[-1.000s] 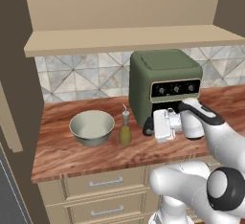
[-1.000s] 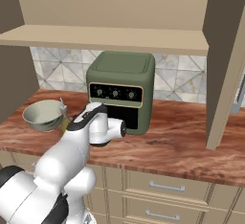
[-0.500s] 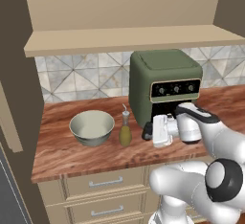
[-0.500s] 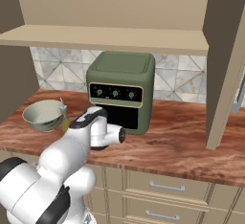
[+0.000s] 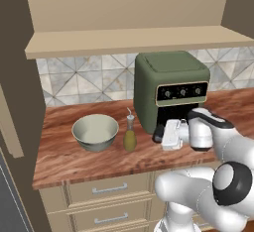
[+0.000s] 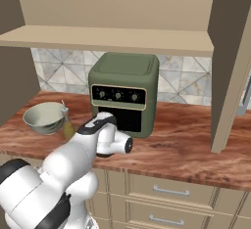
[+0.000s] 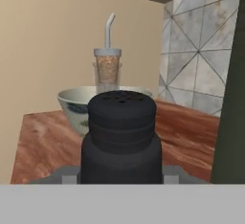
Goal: Retrieve the bottle and the shaker from the cabinet and place them next to the mixing bowl on the counter. Then add garlic from the fridge to the mixing bowl.
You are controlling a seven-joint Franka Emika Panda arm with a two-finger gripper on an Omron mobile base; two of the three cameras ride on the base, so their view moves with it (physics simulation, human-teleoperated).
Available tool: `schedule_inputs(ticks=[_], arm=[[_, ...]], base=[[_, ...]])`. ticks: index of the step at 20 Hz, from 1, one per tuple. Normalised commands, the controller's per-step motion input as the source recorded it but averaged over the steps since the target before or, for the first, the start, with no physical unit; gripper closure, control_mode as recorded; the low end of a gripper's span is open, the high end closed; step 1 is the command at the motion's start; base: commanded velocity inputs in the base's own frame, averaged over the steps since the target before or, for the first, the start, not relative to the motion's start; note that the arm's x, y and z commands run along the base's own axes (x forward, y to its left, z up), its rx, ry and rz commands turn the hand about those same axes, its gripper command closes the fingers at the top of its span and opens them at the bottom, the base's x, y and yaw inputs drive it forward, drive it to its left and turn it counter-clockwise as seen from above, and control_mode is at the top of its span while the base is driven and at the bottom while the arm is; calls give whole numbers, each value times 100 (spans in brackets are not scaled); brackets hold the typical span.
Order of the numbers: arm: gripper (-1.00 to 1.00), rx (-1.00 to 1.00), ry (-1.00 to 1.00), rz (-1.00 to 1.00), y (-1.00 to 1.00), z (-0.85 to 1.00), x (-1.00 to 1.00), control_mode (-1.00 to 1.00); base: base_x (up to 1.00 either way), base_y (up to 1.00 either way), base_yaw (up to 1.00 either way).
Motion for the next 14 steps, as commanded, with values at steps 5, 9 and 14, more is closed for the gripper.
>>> schedule_inputs(ticks=[5, 9, 14], arm=[[100, 0, 0, -8, 58, -5, 7, -100], [100, 0, 0, 0, 35, -15, 7, -100], [100, 0, 0, 0, 0, -32, 0, -100]], base=[[0, 0, 0], [0, 0, 0], [0, 0, 0]])
